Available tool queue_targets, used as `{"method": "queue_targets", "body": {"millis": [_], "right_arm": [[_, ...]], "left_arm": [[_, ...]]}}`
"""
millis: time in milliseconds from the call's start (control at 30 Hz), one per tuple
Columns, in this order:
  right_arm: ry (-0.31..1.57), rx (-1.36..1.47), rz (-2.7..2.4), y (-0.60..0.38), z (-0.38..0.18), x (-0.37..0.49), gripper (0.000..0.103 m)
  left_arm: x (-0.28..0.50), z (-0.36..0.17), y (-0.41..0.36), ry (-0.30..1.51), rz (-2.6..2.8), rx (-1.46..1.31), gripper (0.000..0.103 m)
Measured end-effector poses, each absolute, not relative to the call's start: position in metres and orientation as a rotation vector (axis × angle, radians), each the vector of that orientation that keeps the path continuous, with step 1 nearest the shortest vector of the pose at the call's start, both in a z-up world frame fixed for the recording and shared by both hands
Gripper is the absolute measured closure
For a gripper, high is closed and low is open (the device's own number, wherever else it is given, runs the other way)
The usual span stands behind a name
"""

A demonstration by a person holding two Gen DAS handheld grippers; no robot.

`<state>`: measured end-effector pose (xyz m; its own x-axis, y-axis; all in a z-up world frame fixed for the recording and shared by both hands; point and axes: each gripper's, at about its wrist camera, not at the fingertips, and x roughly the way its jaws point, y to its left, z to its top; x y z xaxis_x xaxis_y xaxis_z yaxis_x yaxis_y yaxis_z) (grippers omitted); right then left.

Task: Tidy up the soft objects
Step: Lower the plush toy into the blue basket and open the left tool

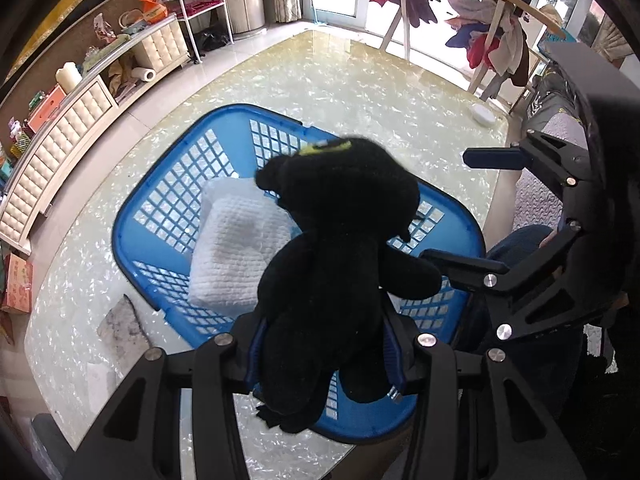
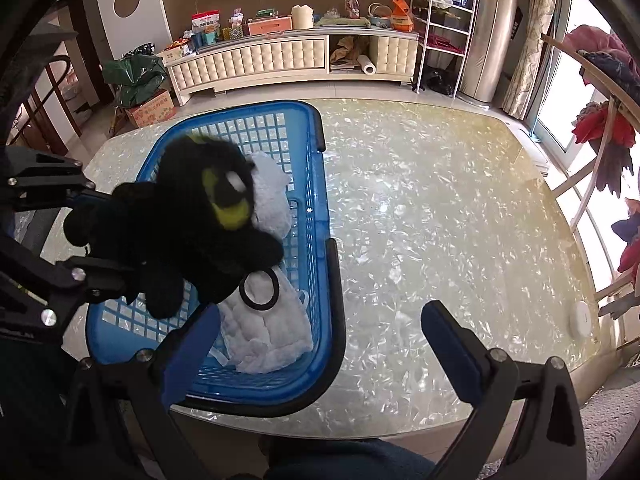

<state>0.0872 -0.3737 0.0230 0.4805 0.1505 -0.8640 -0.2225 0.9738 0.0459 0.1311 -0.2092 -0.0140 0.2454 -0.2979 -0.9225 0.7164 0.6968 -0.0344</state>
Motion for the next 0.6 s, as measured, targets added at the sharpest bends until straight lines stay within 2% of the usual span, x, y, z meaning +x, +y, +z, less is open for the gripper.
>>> {"method": "queue_targets", "body": {"millis": [600], "right_arm": [[1.095, -0.057, 0.235, -0.376, 0.008, 0.095, 0.002]], "left_arm": [[0.152, -0.042, -0.228, 1.142, -0.754, 0.461, 0.060]]}}
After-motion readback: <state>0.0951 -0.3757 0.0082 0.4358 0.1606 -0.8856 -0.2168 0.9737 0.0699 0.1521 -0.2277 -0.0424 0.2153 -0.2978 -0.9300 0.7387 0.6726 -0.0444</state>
